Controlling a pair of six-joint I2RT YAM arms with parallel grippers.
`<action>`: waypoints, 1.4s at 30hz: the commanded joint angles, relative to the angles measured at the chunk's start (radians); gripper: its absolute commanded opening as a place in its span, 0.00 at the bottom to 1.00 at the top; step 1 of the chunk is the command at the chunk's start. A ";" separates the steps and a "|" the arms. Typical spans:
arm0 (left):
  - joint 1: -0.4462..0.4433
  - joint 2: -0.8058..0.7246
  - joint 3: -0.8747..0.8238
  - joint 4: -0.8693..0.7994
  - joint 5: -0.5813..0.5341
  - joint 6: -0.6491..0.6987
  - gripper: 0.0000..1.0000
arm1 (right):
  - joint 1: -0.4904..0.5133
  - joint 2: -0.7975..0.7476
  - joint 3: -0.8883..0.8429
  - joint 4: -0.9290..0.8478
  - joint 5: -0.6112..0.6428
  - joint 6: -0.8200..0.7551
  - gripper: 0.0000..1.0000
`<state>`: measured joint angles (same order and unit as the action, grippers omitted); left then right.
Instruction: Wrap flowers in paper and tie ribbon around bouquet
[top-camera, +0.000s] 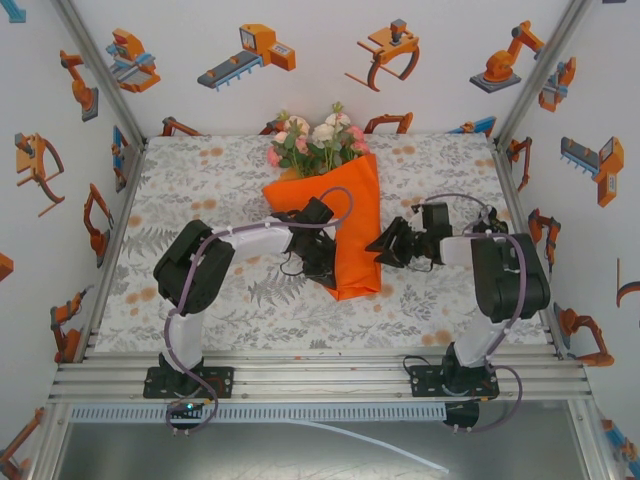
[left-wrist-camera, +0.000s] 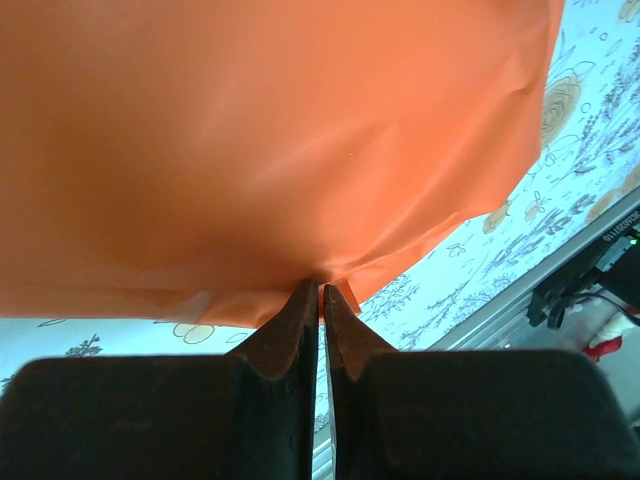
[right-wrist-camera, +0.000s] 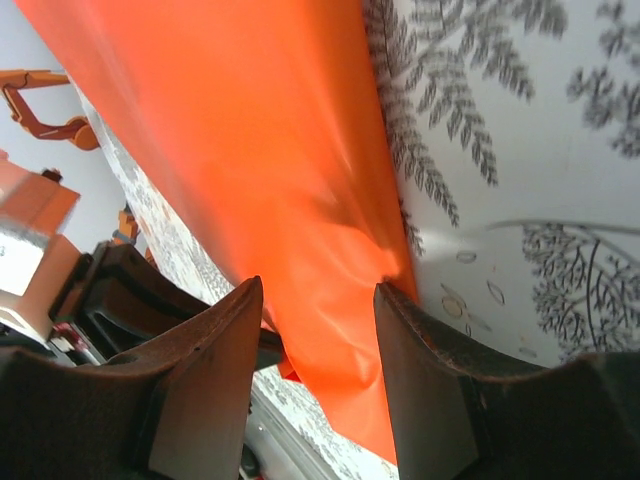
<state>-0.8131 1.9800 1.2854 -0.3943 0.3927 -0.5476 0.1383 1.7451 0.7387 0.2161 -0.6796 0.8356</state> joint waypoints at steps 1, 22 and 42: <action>-0.006 0.020 -0.017 -0.038 -0.031 0.034 0.13 | -0.016 0.048 0.070 -0.037 0.061 -0.032 0.46; -0.003 0.028 0.012 -0.075 -0.036 0.049 0.11 | -0.093 0.622 0.923 -0.224 0.052 0.016 0.46; 0.023 -0.150 0.092 -0.071 -0.175 0.045 0.40 | -0.137 0.366 1.035 -0.480 0.104 -0.187 0.47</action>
<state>-0.7971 1.9198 1.3407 -0.4606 0.2745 -0.5201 -0.0002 2.2894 1.8786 -0.2466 -0.5835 0.7559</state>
